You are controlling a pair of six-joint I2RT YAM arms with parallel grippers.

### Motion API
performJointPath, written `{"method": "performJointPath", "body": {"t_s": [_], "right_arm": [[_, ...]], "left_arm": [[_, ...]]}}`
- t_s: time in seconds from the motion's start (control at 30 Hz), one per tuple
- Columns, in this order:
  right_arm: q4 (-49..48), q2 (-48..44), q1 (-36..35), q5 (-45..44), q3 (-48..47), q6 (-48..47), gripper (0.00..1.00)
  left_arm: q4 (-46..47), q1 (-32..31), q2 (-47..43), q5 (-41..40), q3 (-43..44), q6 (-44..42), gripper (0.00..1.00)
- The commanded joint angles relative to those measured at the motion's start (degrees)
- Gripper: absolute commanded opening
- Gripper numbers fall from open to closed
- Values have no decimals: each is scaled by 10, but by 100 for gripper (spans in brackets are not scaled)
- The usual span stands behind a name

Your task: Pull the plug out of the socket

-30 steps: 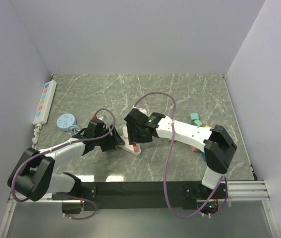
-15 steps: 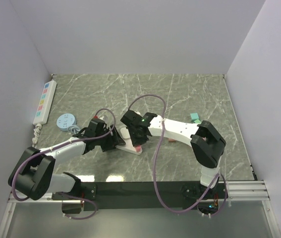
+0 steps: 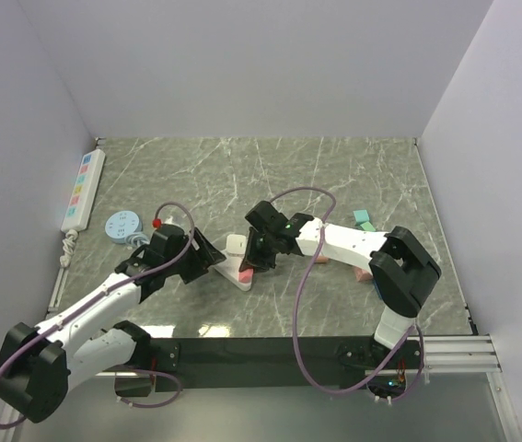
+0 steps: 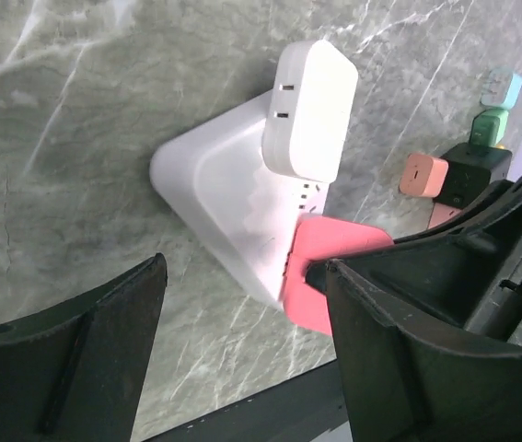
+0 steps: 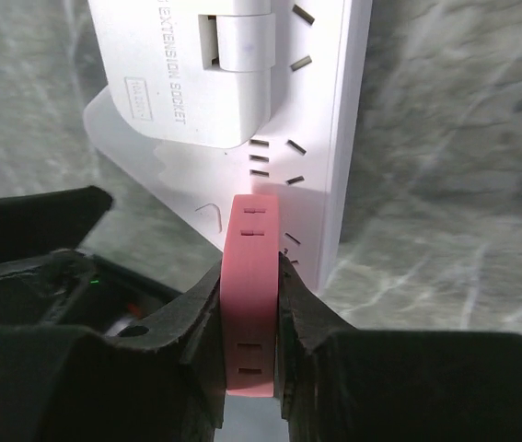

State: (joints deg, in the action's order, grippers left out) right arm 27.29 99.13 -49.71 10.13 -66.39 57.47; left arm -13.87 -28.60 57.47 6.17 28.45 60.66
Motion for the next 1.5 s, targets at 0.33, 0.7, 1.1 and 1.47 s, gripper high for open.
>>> {"method": "performJointPath", "body": {"t_s": [0.33, 0.7, 1.1, 1.47], "right_arm": [[-51, -8, -3, 26, -12, 104, 0], [-162, -3, -7, 86, 31, 187, 0], [-118, -6, -11, 98, 7, 162, 0], [58, 1, -9, 64, -89, 7, 0]], "left_arm": [[75, -20, 85, 9, -51, 66, 75], [134, -71, 117, -42, -23, 129, 74], [117, -68, 99, -128, -8, 96, 58], [92, -66, 103, -167, -1, 58, 3]]}}
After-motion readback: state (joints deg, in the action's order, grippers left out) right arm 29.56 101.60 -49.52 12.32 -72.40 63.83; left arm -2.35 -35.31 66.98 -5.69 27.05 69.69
